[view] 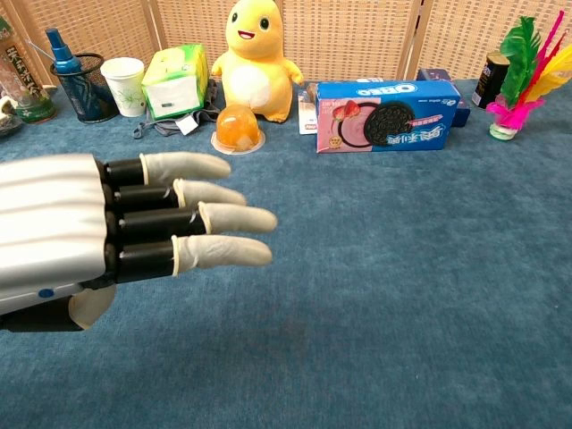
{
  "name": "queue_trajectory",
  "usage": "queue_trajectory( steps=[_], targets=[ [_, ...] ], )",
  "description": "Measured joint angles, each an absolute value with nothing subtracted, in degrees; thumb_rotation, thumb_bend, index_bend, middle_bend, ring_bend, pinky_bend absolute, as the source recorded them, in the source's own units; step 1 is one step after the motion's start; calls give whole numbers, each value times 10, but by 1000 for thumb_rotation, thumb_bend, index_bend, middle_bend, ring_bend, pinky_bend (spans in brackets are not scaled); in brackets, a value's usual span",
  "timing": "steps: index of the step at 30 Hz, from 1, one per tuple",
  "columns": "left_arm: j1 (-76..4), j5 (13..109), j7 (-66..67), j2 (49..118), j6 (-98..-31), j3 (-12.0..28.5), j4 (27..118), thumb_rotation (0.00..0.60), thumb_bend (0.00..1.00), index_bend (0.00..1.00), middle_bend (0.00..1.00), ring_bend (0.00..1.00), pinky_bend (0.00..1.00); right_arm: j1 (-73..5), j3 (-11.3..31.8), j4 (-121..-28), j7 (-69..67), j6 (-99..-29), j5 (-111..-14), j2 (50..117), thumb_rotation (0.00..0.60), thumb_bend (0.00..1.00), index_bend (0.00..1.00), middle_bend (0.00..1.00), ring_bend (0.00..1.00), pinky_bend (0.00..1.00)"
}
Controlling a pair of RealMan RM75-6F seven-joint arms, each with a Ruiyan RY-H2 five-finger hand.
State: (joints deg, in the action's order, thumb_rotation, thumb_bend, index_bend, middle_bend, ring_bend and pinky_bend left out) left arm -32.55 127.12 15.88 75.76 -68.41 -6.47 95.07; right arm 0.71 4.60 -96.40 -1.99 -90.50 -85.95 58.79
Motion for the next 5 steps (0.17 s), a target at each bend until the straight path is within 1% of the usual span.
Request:
queue_trajectory(
  steps=[5],
  targets=[
    [-332,1273,160,762,-692,-69,944,600,1000,0,0,0,0,8,46,-962,-21,-905,-859,588,4,0,82,0,0,0]
  ],
)
